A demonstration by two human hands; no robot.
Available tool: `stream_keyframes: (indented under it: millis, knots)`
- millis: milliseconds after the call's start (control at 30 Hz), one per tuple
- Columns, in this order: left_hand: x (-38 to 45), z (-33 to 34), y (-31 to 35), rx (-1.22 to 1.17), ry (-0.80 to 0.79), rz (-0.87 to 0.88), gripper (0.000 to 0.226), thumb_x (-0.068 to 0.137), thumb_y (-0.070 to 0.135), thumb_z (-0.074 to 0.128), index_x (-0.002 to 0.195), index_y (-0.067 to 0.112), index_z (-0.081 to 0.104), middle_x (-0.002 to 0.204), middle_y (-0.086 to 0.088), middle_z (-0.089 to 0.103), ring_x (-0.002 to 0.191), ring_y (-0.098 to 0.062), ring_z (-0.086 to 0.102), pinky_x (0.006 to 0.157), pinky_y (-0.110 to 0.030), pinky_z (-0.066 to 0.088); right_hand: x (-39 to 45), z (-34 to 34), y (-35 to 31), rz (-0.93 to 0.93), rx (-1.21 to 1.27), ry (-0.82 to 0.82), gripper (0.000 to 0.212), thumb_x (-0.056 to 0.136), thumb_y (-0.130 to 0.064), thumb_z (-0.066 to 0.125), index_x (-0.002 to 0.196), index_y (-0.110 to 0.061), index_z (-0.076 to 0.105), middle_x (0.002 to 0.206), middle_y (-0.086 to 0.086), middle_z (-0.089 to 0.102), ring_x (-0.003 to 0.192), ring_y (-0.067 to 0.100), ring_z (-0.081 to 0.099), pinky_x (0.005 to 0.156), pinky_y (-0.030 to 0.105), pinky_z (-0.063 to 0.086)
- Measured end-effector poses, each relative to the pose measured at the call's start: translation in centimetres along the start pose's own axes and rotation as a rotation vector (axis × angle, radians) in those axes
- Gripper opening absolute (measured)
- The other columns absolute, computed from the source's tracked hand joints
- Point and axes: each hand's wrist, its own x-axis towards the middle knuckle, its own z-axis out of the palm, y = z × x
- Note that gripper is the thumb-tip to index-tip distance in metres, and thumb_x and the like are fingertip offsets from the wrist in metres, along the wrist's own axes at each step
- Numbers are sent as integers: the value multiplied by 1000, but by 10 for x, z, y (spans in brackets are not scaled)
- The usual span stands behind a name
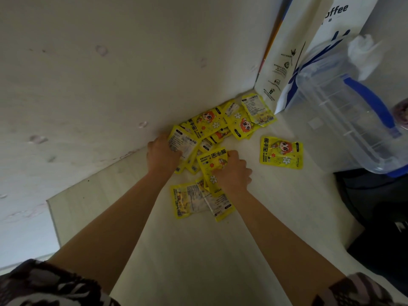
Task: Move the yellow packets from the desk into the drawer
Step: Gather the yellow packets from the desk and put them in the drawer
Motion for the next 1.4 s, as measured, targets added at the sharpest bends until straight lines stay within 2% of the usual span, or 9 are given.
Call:
stream_keyframes:
  millis: [233,300,467,633,833,1000,1100,1200,1400]
  knots:
    - [-15,-7,-12,-222,9,-154,51,76,13,73,122,14,50,102,-6,64,86,-30,67,74,-39,56,-4,9,-8,-46,69,-85,55,83,-18,65,131,-28,41,123,12,43,103,33,54,97,51,44]
    - [-16,-9,-11,-314,12,-239,53,75,12,74,122,14,52,99,-2,60,90,-27,66,72,-35,55,-7,11,-8,-39,125,-96,57,81,-14,67,130,-27,39,119,11,46,91,28,51,95,51,46]
    - [-16,-10,-10,-520,-8,-375,46,71,9,79,111,14,56,103,-6,67,90,-26,67,76,-39,58,-7,9,-5,13,201,-98,68,79,-9,68,136,-21,33,94,-6,48,93,21,53,100,52,43]
    - [-18,-10,-16,-581,-36,-394,32,72,8,79,101,12,65,98,-6,70,85,-24,68,74,-36,57,-3,-4,9,11,257,-103,34,79,-21,71,110,-11,62,105,4,65,102,26,61,93,43,49]
    - [-28,-15,-25,-618,-36,-389,34,74,9,77,106,12,66,96,-3,70,77,-17,65,62,-27,52,-11,-24,29,-19,270,-139,37,85,-20,66,118,-10,55,114,6,62,105,25,60,84,33,50]
    - [-49,-21,-36,-638,-50,-388,29,75,9,75,101,13,62,95,-3,68,76,-18,65,59,-27,51,-31,-25,43,-91,67,-246,32,87,-18,61,115,-5,51,106,5,54,94,20,51,74,28,40]
    - [-67,-22,-44,-639,-39,-394,28,75,11,74,100,14,61,94,-3,69,76,-20,67,61,-31,54,-40,-12,44,-151,-115,-224,36,86,-22,60,117,-7,49,117,14,52,109,31,51,85,35,45]
    - [-88,-24,-51,-684,-25,-408,24,78,8,71,97,13,58,90,-3,67,70,-19,66,54,-27,50,-50,-1,40,-193,-275,-172,40,89,-25,55,124,-9,42,127,16,42,117,35,41,93,42,39]
    - [-126,-23,-67,-747,-6,-460,28,77,7,72,102,13,61,93,-4,68,79,-20,67,58,-30,54,-61,6,38,-142,-194,-142,35,92,-21,50,125,-13,39,127,11,47,118,33,48,95,44,34]
